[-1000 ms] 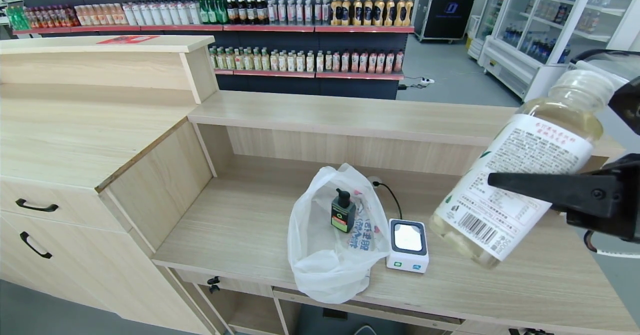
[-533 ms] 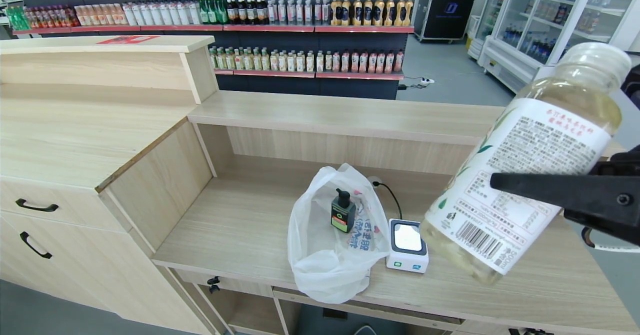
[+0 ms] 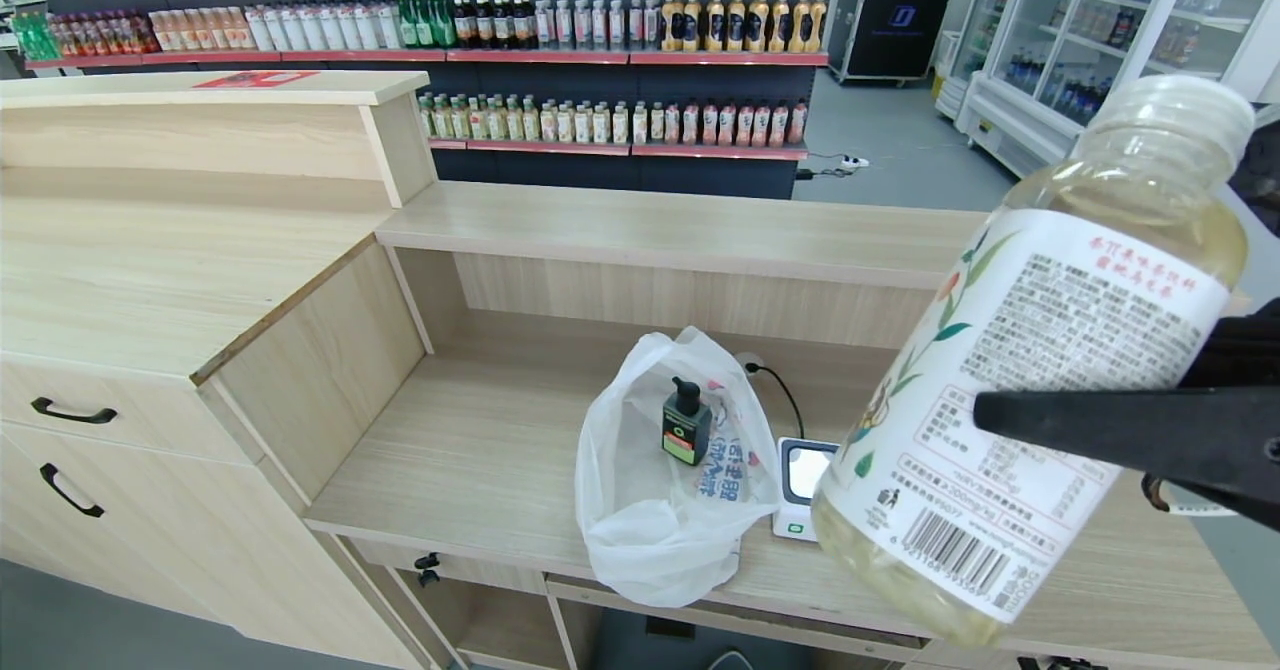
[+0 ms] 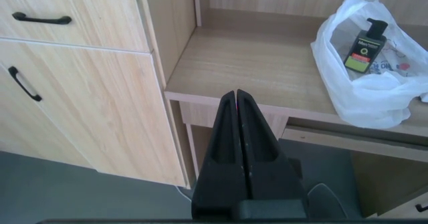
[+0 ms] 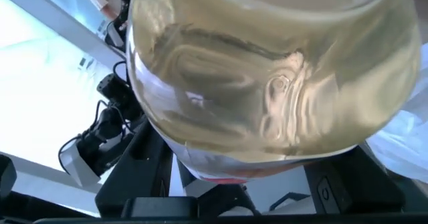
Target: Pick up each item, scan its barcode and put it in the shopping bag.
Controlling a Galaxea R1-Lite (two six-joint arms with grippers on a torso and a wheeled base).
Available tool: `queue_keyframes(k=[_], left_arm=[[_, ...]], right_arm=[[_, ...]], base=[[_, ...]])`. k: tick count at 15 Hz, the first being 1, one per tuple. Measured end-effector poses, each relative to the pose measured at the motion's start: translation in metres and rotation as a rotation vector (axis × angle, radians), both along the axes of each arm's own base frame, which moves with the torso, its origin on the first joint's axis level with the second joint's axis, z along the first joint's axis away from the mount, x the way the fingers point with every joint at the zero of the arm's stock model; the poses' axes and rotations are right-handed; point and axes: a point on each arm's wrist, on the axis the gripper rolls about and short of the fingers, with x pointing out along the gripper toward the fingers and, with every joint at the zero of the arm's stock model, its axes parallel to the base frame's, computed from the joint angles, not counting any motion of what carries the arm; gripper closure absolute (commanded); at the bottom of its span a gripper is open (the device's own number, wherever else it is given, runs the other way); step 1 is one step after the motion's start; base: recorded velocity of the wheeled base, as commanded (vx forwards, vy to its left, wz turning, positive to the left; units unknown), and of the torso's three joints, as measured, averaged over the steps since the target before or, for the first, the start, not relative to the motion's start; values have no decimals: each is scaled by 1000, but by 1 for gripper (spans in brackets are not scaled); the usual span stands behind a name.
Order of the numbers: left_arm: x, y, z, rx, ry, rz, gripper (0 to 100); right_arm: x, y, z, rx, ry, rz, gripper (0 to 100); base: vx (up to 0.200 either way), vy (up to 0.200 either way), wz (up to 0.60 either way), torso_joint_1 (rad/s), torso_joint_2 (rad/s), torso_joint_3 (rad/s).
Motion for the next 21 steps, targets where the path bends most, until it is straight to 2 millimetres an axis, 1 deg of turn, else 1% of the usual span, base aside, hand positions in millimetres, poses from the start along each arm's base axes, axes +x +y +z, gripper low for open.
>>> queue_keyframes(k=[5,7,8,13,18,21], left_arm=[[0,0,0,0,0,0,100],[0,0,0,0,0,0,100],[0,0,0,0,0,0,100],[0,0,0,0,0,1,100],[0,0,0,0,0,0,100],[0,0,0,0,0,1,100]], right_arm=[[-9,2,-3,-10,22,41,100],[-14,-2,-11,-65,97,41,100],[-17,-5,-12,-77,112,38,100],[-19,-8,0,-52,79,30,100],[-21,4,10,-41,62,98,100],[-21,8,11,-46,65,114,100]], base=[[0,0,0,0,0,0],[0,0,0,0,0,0],[0,0,0,0,0,0],[0,0,0,0,0,0],[0,0,0,0,0,0],[0,0,0,0,0,0]])
